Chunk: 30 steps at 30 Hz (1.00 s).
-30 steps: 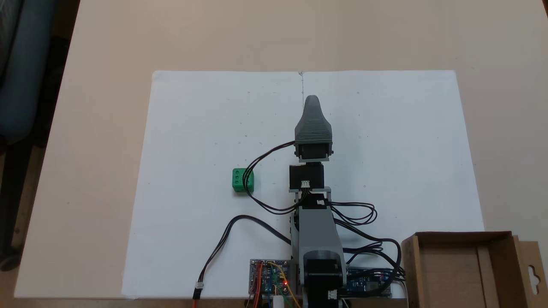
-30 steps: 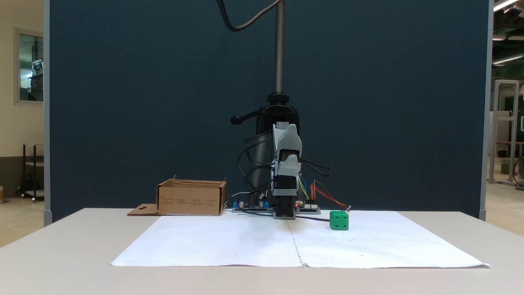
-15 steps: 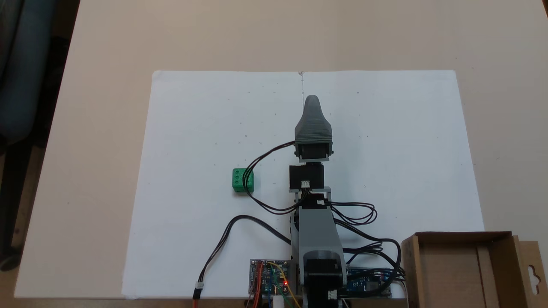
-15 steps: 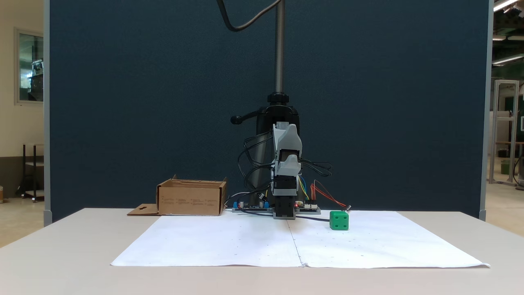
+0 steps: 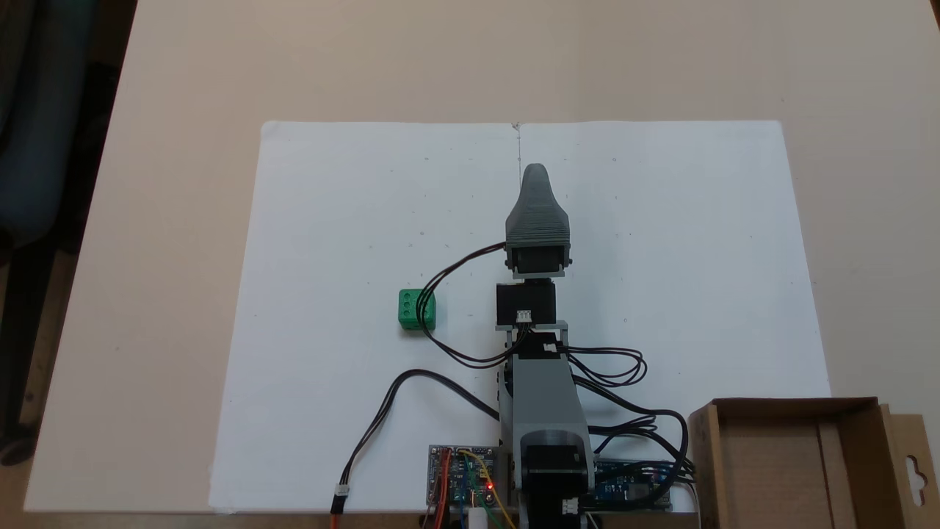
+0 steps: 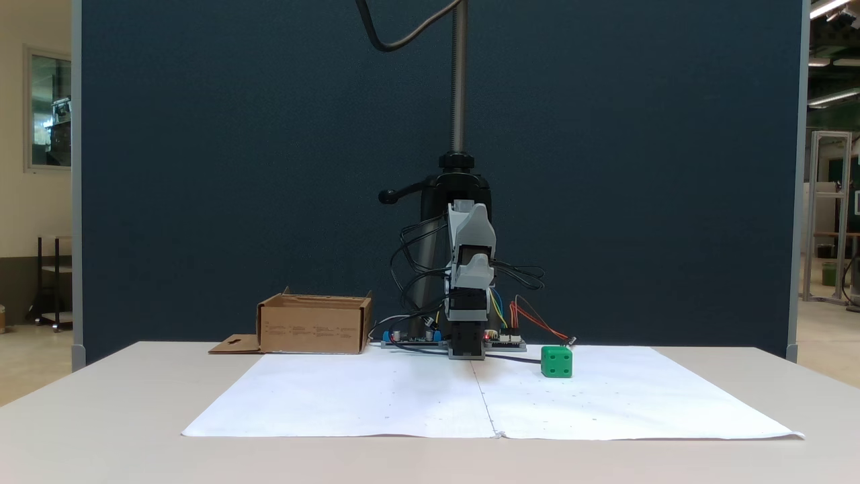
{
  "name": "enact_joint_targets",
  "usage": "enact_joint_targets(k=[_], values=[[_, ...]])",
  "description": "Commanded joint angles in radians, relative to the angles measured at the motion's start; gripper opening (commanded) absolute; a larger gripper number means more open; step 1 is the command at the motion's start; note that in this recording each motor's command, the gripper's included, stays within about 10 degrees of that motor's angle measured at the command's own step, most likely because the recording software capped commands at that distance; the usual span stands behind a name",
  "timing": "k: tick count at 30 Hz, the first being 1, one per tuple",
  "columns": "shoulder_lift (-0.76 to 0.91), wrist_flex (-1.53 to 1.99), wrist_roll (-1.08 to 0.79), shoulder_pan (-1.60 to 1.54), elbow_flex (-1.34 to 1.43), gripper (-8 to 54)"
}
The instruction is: Grasp a green dice and put it in the bin.
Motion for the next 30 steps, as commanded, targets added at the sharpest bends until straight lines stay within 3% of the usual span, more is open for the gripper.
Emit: enact_joint_targets(k=[1,20,30], values=[[0.109,-0.061,0.028,-0.017,0.063,44.6],[0.109,0.012,0.023,-0.018,0.061,43.7],[0.110,0.652,0.021,-0.020,-0.138,43.3]])
